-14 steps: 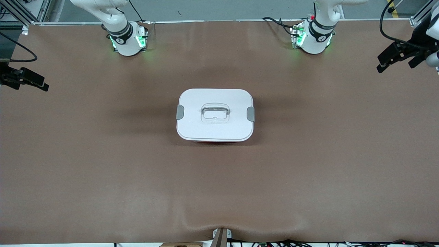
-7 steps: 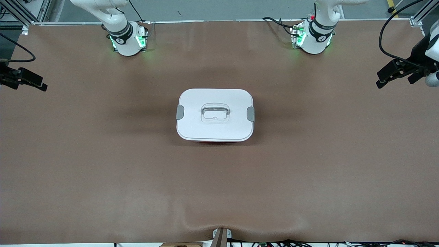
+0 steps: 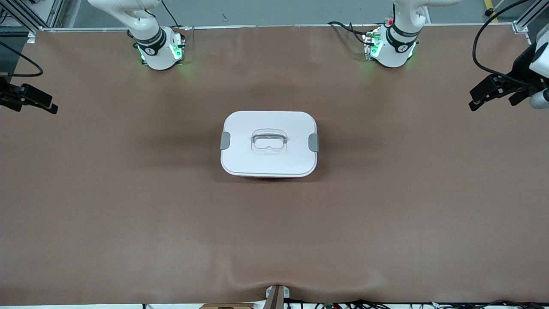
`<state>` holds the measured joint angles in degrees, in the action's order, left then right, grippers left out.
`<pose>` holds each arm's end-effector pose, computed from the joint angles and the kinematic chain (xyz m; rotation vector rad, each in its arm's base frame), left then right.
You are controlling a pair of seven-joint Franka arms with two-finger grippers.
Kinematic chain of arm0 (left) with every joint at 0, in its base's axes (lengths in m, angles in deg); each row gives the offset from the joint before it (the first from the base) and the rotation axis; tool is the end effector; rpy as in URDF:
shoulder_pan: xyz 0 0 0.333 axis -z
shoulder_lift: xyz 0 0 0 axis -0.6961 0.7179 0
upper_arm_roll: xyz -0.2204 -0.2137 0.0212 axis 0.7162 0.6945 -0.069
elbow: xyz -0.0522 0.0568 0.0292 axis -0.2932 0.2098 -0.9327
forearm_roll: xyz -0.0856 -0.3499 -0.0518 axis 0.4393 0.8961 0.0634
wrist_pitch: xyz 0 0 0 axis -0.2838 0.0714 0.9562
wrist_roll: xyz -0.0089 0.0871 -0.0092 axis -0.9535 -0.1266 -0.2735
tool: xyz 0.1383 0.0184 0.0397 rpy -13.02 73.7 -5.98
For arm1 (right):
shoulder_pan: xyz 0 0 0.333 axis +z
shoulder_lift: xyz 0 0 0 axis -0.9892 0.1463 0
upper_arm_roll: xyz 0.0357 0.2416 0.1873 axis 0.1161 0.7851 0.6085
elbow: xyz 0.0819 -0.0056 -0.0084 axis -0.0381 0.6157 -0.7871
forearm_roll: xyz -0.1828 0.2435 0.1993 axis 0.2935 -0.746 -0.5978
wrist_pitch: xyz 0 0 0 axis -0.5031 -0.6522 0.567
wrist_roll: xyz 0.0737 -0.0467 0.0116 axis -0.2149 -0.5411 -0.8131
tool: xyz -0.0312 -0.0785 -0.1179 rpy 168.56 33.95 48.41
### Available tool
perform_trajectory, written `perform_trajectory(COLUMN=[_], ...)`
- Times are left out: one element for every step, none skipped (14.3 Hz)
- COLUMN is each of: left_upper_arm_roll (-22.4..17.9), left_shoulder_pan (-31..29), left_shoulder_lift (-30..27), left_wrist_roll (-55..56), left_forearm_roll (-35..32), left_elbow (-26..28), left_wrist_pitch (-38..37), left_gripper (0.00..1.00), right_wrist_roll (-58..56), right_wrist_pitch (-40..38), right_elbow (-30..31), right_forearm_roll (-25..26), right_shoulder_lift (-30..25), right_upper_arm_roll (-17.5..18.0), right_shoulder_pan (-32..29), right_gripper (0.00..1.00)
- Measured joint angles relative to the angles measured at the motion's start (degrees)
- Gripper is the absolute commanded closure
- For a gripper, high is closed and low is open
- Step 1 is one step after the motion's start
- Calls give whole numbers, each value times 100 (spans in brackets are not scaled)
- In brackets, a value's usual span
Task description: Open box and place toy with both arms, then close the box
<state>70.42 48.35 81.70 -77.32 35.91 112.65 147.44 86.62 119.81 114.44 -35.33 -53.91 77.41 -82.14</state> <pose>0.5039 -0.0444 0.6070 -3.1173 -0.1317 -0.1043 0.5045 -0.0482 0.5790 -3.1080 0.1539 0.0997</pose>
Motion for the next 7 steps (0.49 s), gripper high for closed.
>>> perform_trajectory(left_upper_arm_roll=[0, 0, -3, -5, -8, -10, -11], left_shoulder_pan=[13, 14, 13, 12, 10, 8, 7], left_shoulder_lift=[1, 3, 6, 9, 11, 12, 13], left_wrist_roll=[-198, -384, -485, -537, -567, -572, -573], left_forearm_roll=[0, 0, 0, 0, 0, 8, 54], left_elbow=[0, 0, 0, 0, 0, 0, 0], left_wrist_pitch=[-21, -81, -146, -205, -243, -269, -285], left_gripper=[0, 0, 0, 0, 0, 0, 0], right_wrist_roll=[0, 0, 0, 0, 0, 0, 0], right_wrist_pitch=[0, 0, 0, 0, 0, 0, 0], right_elbow=[-1, -2, -3, -3, -3, -3, -3], right_forearm_roll=[0, 0, 0, 0, 0, 0, 0], right_shoulder_lift=[0, 0, 0, 0, 0, 0, 0], right_upper_arm_roll=[-5, -12, -20, -28, -30, -28, -26], right_shoulder_pan=[-1, -5, -8, -8, -8, -7, -6], right_gripper=[0, 0, 0, 0, 0, 0, 0])
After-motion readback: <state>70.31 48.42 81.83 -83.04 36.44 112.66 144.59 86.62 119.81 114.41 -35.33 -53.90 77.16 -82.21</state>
